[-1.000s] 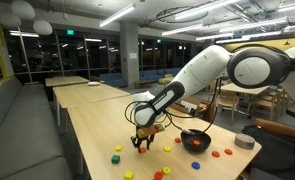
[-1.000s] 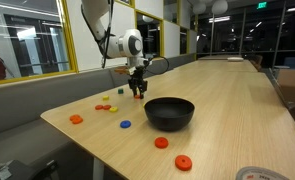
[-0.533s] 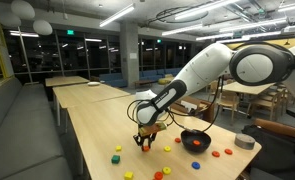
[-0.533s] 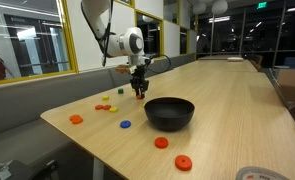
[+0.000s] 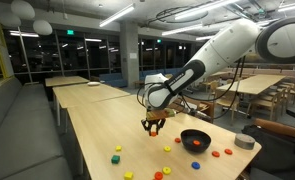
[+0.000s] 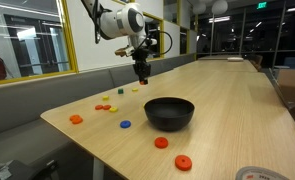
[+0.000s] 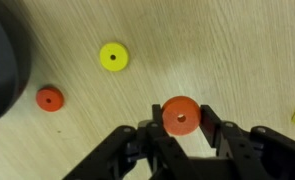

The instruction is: Pick up some of the objects on the table and put them in the bowl

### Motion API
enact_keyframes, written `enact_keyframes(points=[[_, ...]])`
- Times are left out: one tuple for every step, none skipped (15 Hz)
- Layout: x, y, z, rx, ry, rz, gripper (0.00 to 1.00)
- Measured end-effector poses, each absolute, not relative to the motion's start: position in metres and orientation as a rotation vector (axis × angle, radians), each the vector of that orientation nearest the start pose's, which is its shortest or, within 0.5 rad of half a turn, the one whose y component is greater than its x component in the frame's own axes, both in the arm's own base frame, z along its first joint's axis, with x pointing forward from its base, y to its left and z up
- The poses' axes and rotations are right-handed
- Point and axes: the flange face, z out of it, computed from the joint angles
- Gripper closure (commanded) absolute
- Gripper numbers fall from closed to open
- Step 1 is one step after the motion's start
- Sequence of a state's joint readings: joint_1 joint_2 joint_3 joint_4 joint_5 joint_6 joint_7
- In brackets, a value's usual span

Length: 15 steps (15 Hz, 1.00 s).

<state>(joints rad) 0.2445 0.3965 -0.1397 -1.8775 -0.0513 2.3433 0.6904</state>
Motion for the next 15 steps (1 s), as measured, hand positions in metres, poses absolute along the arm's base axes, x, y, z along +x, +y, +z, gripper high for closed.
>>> enact_keyframes(points=[[0.624,0.067,0.318,-3.067,0.898,-0.169,0.82],[0.613,0.062,0.325,-3.054,0.949,-0.171,0.82],[0.601,0.058,0.33,-3.041,0.999,-0.169,0.82],[0.589,0.053,0.333,-3.028,1.053,-0.165,0.82],[0.578,0.048,0.335,-3.015,1.102,-0.157,0.82],[0.566,0.043,0.334,-3.0,1.154,-0.145,0.82],[0.555,0.037,0.333,-2.986,1.206,-0.131,0.82],[0.545,0.031,0.331,-2.972,1.255,-0.119,0.82],[0.536,0.024,0.329,-2.956,1.305,-0.105,0.82],[0.527,0.016,0.326,-2.937,1.355,-0.091,0.82],[0.52,0.008,0.324,-2.917,1.403,-0.079,0.82],[0.513,-0.002,0.322,-2.894,1.451,-0.071,0.82],[0.507,-0.011,0.321,-2.87,1.496,-0.067,0.82],[0.502,-0.021,0.319,-2.846,1.538,-0.063,0.82],[0.498,-0.03,0.318,-2.826,1.574,-0.06,0.82]])
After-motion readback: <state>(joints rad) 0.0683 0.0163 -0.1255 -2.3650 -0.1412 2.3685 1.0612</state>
